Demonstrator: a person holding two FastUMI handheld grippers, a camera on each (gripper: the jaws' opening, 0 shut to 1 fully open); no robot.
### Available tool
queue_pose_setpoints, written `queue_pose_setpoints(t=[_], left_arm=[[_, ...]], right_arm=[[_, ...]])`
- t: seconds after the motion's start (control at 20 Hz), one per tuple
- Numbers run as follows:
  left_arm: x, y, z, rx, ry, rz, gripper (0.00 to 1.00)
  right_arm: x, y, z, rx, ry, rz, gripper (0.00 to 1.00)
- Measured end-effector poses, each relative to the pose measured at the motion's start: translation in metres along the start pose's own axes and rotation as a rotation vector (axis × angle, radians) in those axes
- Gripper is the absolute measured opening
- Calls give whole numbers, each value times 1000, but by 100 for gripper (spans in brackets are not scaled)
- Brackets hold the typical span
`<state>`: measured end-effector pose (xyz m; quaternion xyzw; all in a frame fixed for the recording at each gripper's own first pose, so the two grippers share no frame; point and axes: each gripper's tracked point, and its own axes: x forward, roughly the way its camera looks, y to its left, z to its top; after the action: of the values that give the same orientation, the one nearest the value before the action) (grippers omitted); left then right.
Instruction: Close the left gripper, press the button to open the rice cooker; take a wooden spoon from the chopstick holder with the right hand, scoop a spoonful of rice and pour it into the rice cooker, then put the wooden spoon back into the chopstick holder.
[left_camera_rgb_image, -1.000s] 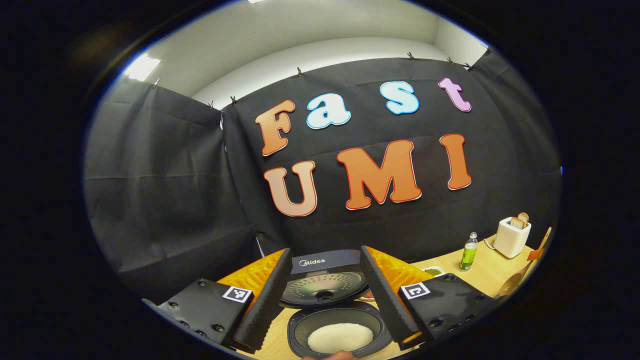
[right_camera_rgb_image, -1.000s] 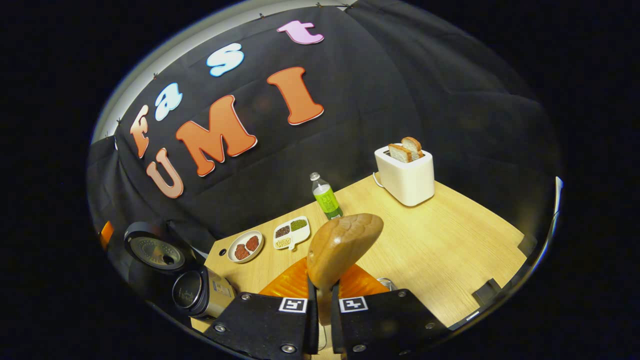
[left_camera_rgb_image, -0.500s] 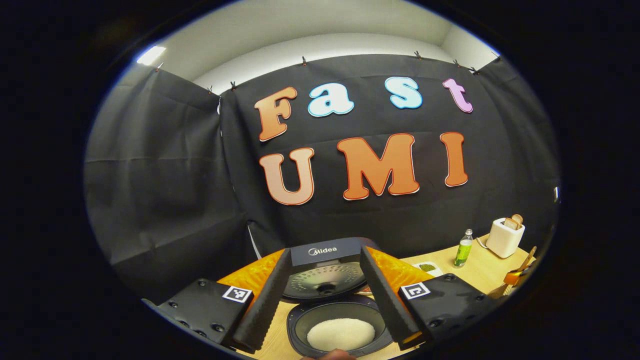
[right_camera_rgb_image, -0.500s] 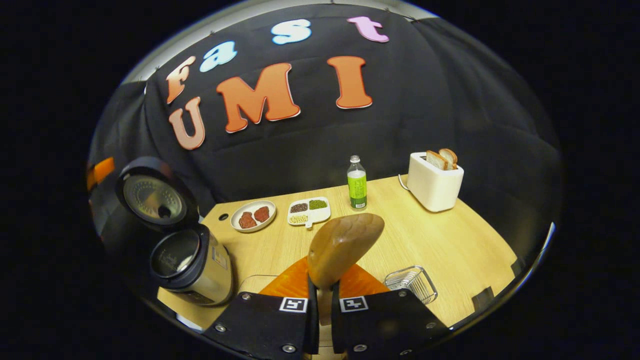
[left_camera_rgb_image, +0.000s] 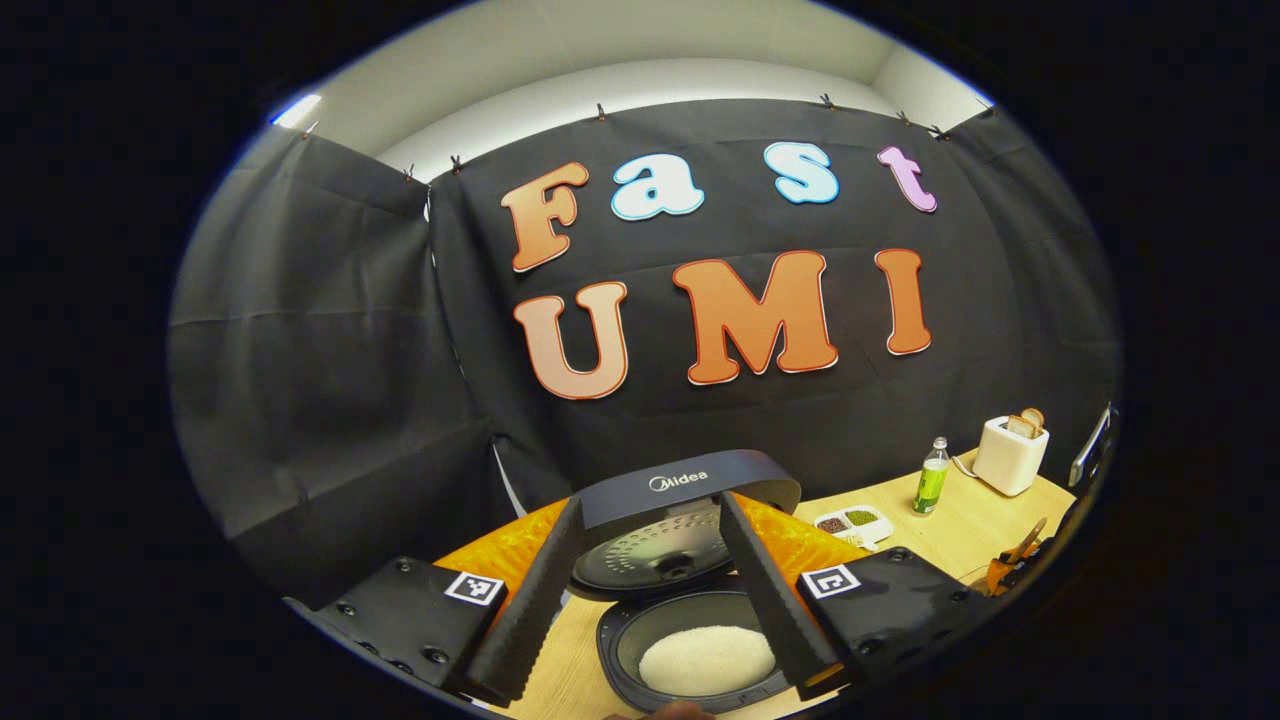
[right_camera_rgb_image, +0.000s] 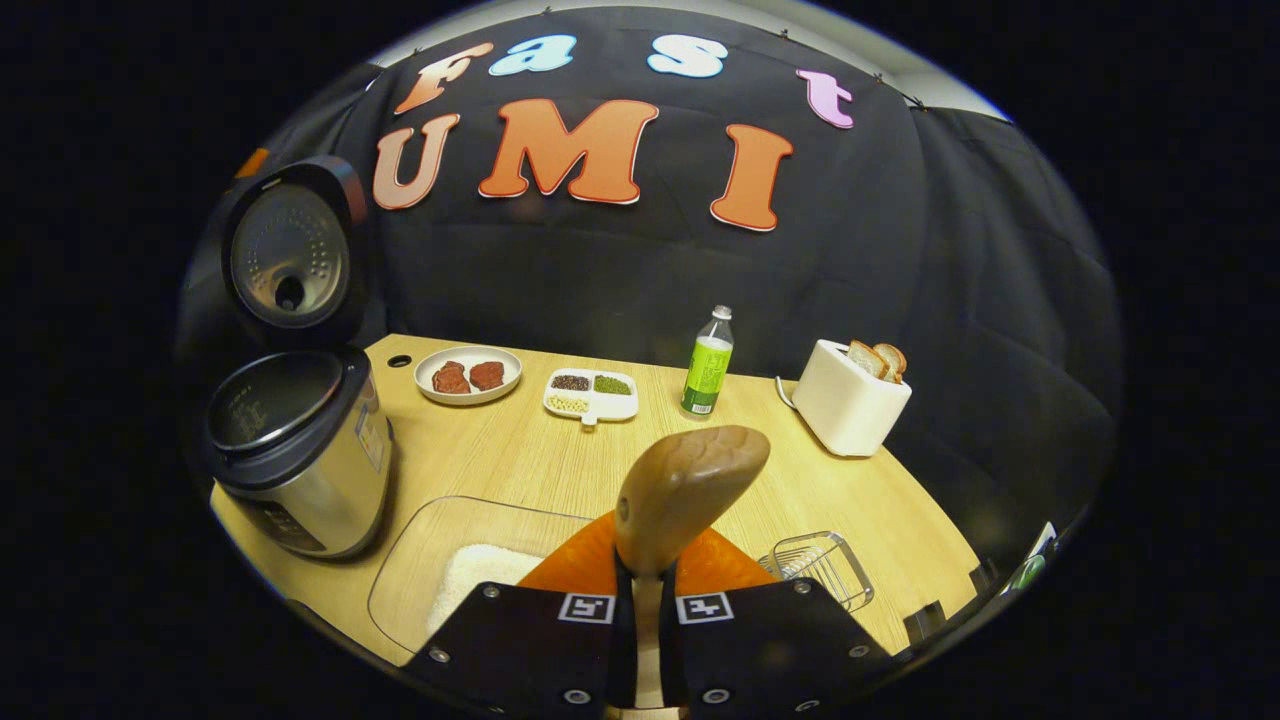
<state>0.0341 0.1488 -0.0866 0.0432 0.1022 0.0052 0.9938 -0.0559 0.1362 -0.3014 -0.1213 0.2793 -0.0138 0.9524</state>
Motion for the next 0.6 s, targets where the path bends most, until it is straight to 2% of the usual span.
queue_pose_setpoints(t=[0.35, 0.4, 0.6], left_arm=[[7, 2, -11, 10, 33, -16, 84], [8, 0, -12, 7, 37, -18, 93], [11, -5, -18, -1, 52, -28, 92]], right_arm=[[2, -1, -9, -11, -110, -99, 7], [4, 1, -14, -19, -112, -100, 7], [4, 26, -43, -3, -39, -65, 8]])
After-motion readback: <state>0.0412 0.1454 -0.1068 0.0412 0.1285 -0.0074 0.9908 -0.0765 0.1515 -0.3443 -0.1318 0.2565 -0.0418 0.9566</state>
